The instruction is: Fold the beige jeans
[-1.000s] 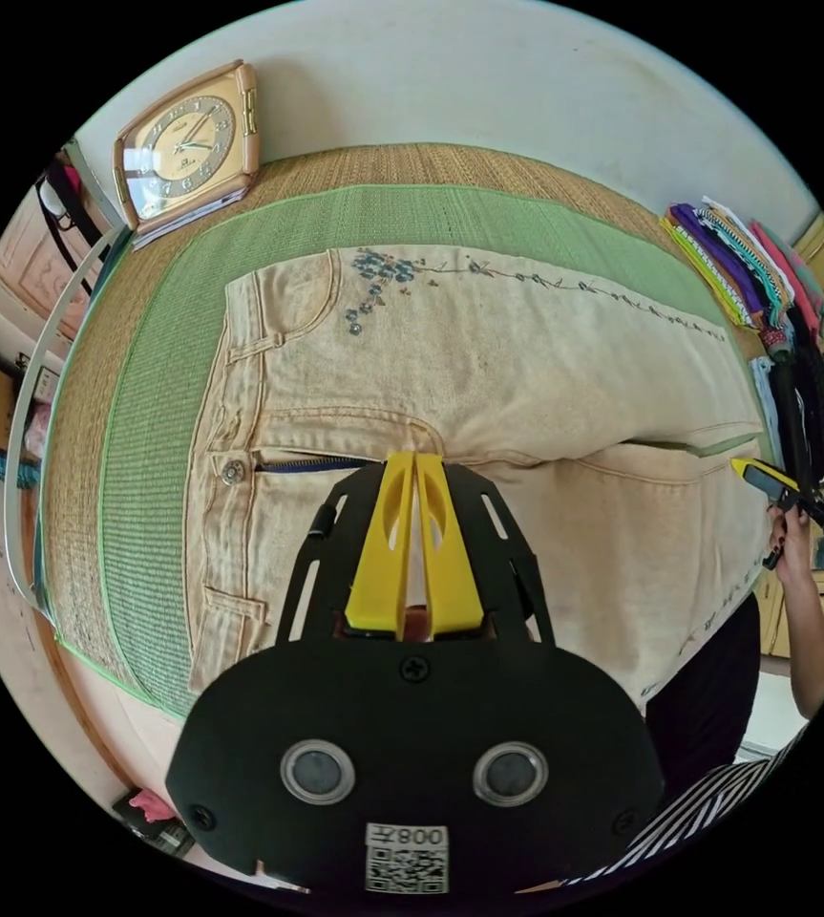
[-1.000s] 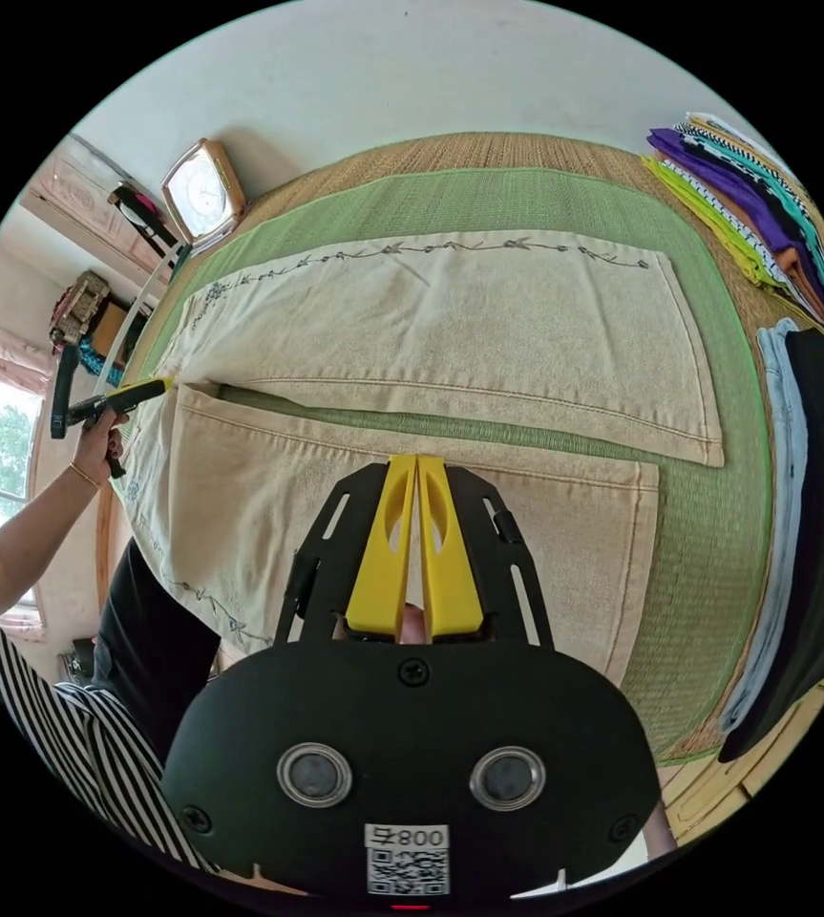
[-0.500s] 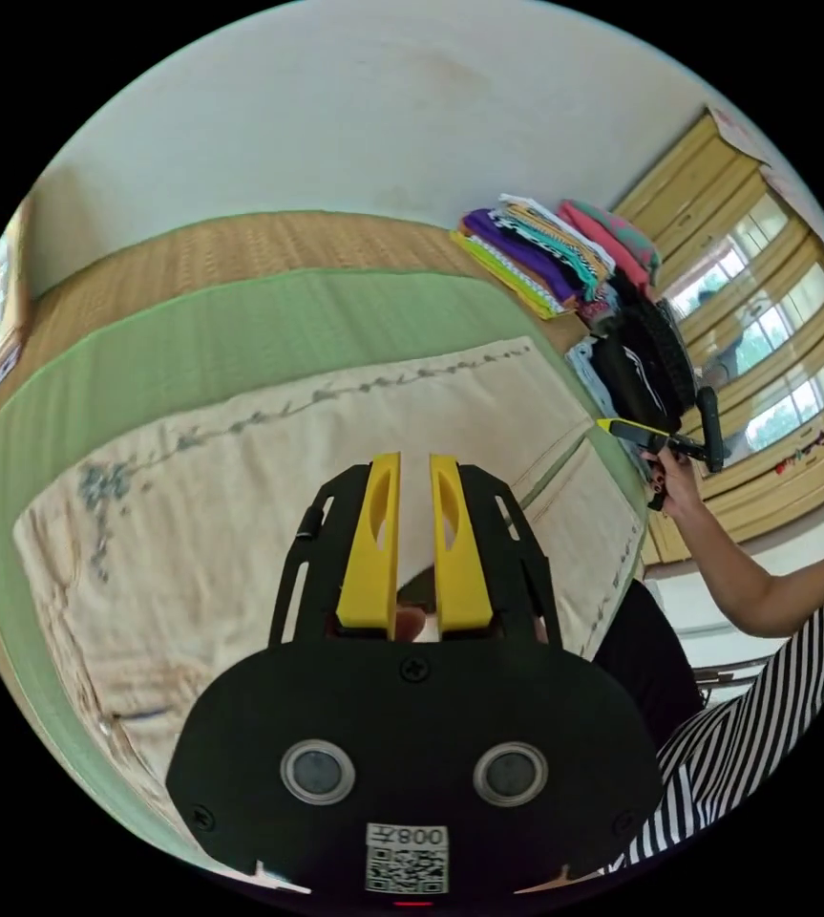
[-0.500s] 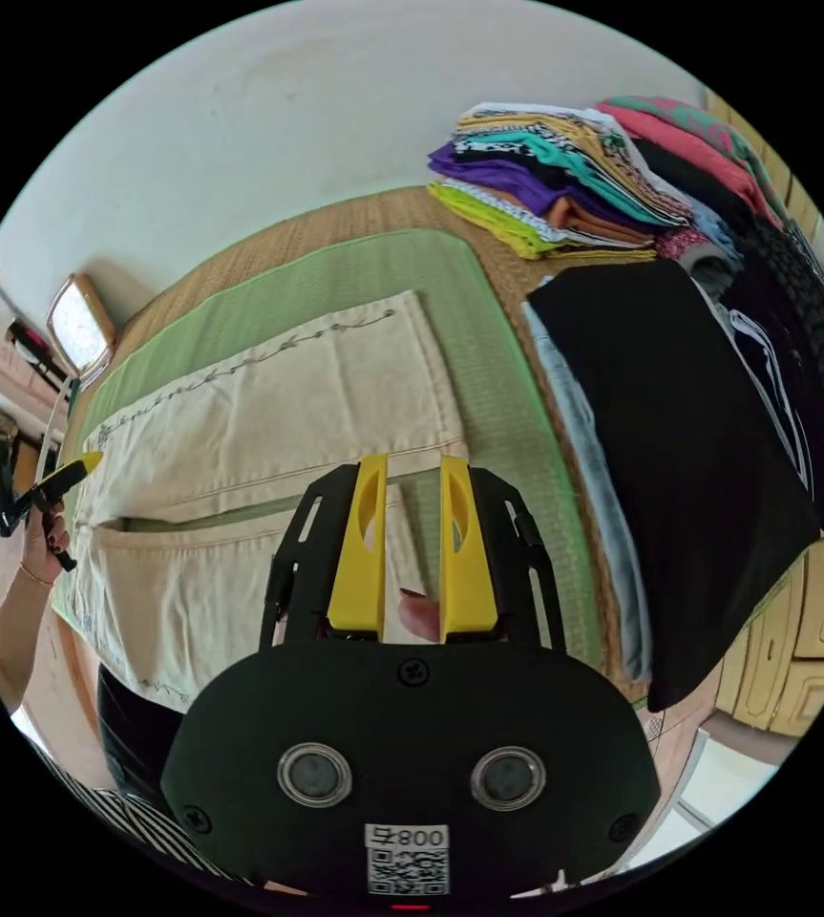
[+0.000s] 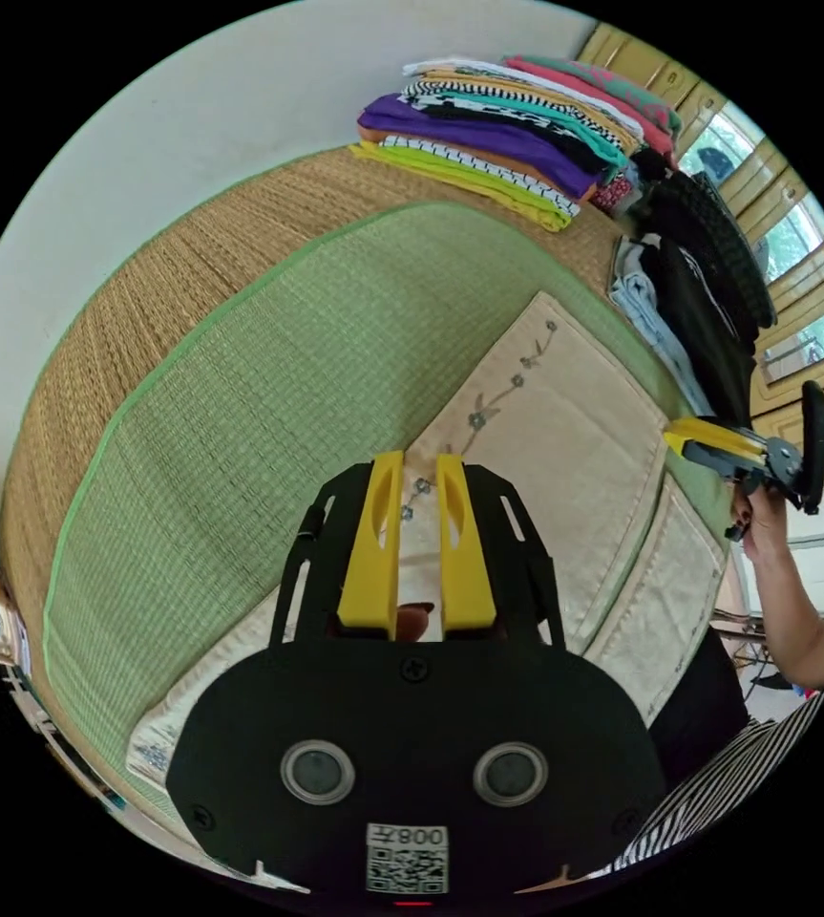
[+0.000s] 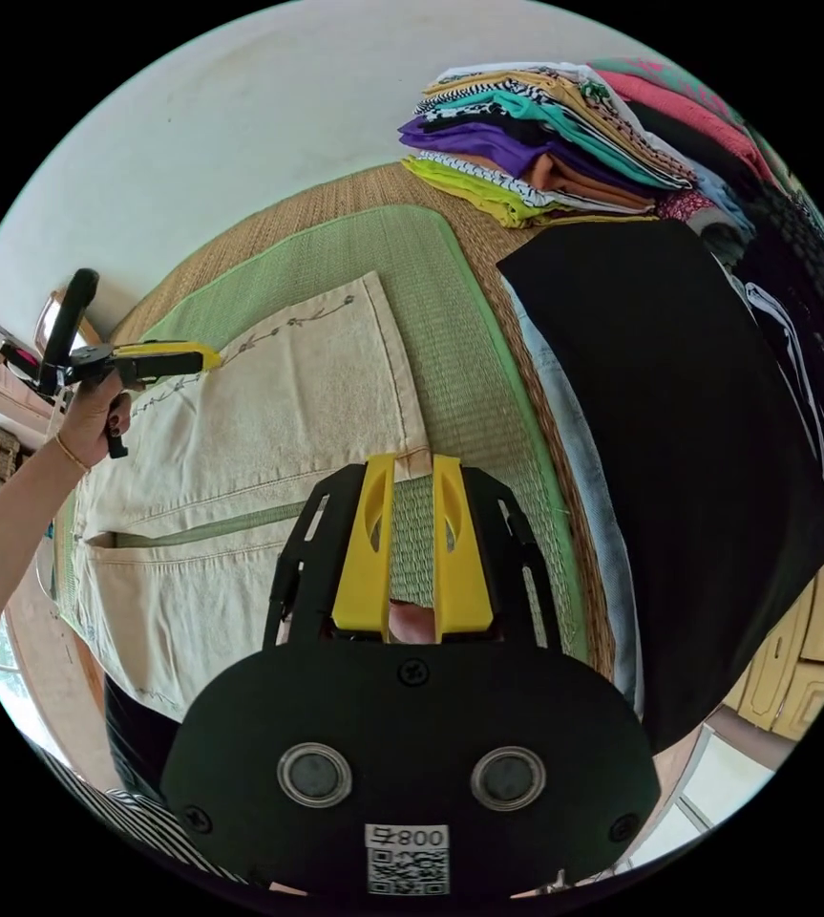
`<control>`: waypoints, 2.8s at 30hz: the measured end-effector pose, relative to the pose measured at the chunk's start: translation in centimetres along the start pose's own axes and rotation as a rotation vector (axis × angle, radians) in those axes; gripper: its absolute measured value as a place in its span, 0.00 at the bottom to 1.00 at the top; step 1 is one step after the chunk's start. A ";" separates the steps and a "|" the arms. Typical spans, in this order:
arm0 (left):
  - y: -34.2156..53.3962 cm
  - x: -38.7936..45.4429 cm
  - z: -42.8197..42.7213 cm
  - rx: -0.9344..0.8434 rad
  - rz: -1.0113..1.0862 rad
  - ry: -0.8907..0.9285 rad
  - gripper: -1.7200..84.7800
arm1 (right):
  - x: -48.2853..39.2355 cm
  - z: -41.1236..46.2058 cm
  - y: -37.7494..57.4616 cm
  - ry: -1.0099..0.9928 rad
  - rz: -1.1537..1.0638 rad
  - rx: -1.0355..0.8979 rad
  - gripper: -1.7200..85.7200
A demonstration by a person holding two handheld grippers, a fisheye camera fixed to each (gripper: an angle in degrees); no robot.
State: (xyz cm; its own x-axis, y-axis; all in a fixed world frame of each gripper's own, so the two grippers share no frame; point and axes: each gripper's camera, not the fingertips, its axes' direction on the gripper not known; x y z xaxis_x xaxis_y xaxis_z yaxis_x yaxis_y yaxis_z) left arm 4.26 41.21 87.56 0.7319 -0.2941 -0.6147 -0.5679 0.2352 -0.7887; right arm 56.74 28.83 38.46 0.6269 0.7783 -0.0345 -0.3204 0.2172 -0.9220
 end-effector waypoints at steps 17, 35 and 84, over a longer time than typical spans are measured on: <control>4.1 7.1 1.4 0.096 0.168 0.324 0.08 | 3.0 -1.3 3.4 -0.187 0.005 -0.035 0.08; 9.3 13.7 -0.1 0.020 0.282 0.272 0.03 | 2.6 -1.1 8.6 -0.178 -0.051 -0.089 0.04; 63.2 -0.5 -30.9 0.305 -0.647 0.095 0.02 | -40.4 36.9 -9.5 -0.340 -0.763 -0.197 0.02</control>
State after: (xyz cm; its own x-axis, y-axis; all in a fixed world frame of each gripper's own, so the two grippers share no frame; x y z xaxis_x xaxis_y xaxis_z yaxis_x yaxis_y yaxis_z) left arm -43.60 27.57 37.85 0.8423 -0.5380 -0.0331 0.1091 0.2302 -0.9670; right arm 8.26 17.01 62.80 0.3636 0.6018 0.7111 0.2511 0.6718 -0.6969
